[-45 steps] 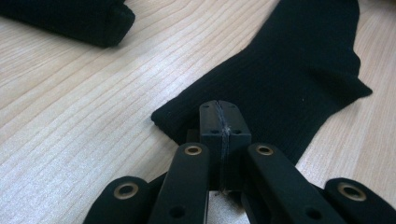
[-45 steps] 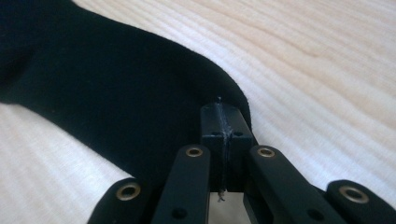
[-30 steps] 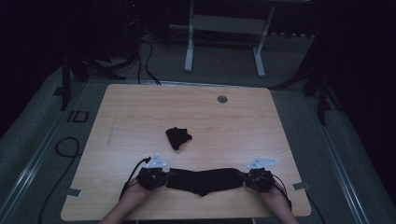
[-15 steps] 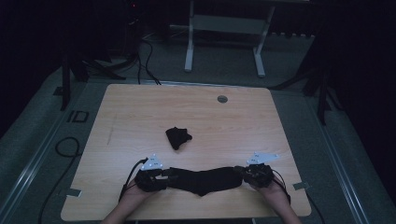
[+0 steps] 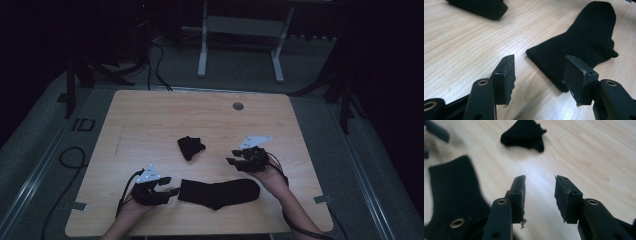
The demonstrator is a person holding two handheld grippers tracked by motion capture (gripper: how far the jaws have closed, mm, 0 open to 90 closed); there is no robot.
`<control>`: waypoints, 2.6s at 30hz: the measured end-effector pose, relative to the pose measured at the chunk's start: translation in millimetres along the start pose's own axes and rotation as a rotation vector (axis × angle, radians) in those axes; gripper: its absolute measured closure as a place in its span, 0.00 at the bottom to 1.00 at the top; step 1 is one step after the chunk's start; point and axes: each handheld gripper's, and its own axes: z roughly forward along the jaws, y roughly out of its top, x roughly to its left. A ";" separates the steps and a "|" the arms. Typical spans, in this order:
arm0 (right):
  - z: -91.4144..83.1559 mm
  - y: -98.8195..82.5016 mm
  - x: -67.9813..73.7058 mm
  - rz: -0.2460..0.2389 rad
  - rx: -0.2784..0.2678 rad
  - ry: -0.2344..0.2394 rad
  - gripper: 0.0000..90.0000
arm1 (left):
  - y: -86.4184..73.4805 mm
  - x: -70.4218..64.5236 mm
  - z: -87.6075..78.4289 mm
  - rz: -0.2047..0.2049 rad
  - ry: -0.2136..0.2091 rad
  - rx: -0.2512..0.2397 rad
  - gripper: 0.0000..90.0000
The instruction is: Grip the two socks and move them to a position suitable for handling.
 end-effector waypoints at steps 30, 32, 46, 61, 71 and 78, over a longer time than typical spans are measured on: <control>156.8 75.1 2.5 0.062 0.162 0.080 0.84 | -1.3 7.4 0.4 -0.033 0.030 -0.016 0.48; 155.0 77.5 7.0 0.043 0.172 0.060 0.88 | 0.2 7.9 1.3 -0.035 0.043 -0.018 0.48; 81.3 100.4 14.7 0.135 -0.054 0.201 0.88 | 35.1 13.1 16.9 -0.050 0.159 -0.113 0.39; 55.4 97.9 27.6 0.114 -0.087 0.304 0.88 | 60.5 0.4 24.7 0.072 0.178 -0.211 0.54; 61.2 83.1 30.8 0.086 -0.025 0.274 0.87 | 65.4 -10.3 27.9 0.133 0.183 -0.215 0.83; 57.8 81.2 25.9 0.071 -0.021 0.277 0.70 | 65.0 -13.2 25.4 0.156 0.170 -0.197 0.95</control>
